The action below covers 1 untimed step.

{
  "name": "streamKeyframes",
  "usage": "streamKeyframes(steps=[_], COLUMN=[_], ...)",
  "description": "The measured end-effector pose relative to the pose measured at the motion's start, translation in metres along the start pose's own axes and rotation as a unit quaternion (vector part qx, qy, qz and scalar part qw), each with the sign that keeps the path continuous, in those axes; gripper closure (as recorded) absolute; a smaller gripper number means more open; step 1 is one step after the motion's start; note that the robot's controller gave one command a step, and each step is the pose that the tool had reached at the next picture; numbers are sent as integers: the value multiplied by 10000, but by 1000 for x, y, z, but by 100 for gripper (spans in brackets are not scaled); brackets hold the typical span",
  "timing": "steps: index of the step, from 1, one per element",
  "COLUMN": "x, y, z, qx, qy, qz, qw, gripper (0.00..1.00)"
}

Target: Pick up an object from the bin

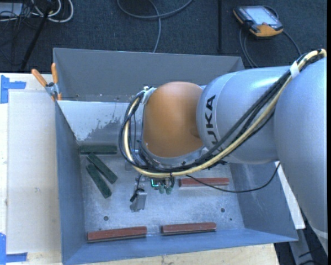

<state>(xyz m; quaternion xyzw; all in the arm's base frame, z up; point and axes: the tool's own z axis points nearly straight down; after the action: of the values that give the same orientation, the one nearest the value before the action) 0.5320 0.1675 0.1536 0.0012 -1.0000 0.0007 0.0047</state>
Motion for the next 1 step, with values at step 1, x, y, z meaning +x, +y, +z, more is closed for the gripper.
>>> streamKeyframes(steps=[1], x=[-2], y=[-1], z=[-4], qx=[-7], qy=[-35], qz=[17], qw=[10000], gripper=[0])
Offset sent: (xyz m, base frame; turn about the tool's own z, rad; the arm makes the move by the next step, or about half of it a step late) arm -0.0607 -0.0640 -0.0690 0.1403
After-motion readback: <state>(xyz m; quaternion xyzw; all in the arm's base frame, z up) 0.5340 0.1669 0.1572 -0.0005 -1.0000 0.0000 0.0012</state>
